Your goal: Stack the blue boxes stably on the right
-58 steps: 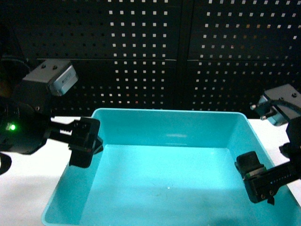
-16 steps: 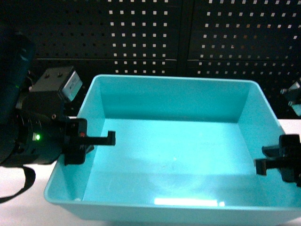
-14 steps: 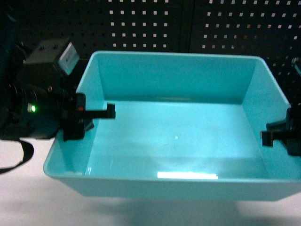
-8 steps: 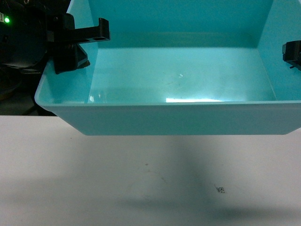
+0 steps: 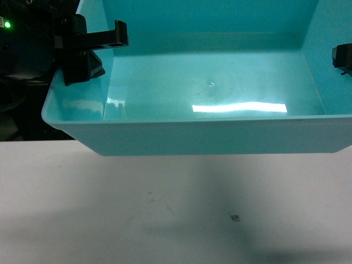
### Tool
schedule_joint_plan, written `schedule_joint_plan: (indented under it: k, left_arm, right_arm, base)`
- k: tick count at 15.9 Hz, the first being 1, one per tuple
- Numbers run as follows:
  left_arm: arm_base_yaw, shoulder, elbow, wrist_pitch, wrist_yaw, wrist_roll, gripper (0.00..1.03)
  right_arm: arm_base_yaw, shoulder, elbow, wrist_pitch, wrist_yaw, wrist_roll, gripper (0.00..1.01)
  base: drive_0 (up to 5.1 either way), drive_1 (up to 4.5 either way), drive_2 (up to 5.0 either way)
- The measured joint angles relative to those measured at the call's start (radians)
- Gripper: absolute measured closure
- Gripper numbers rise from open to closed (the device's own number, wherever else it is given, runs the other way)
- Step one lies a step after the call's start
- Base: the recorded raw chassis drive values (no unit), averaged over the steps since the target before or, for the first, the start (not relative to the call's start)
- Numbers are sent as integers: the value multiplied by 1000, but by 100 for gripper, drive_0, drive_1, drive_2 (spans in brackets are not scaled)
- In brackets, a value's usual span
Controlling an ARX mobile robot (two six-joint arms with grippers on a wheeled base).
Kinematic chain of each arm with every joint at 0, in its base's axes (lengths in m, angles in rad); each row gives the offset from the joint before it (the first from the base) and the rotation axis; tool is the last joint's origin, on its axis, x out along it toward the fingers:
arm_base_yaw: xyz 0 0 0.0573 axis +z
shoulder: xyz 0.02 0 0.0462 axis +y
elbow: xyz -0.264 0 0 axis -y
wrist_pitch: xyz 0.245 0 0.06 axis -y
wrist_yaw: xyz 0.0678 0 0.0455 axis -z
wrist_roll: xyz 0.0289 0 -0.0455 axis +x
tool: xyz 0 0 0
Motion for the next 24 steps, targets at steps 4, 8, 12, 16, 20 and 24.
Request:
schedule_joint_plan:
  k: [4,8,12,16,20,24]
  left_arm:
    - [-2,0,0,2,0,0,98]
    - [-2,0,0,2,0,0,98]
    - [-2,0,0,2,0,0,98]
    - [-2,0,0,2,0,0,98]
    - [-2,-1,0,2,0,0,98]
    - [-2,-1,0,2,0,0,98]
  right_arm:
    - [-5,-2,0,-1,-1,0,94]
    - [-5,-2,0,0,-2,0,94]
    - [-5,-3,0,-1,-2,0,94]
    - [-5,-3,0,-2,-2,0,94]
    - [-5,-3,0,-1,-2,0,94]
    - [-5,-3,0,-1,-3,0,94]
  base:
    - [-171,-171,-171]
    - [-178,-178,-178]
    - [-184,-184,-184]
    - [-184,-184,-184]
    - [-184,-184,-184]
    - [-160,-160,-160]
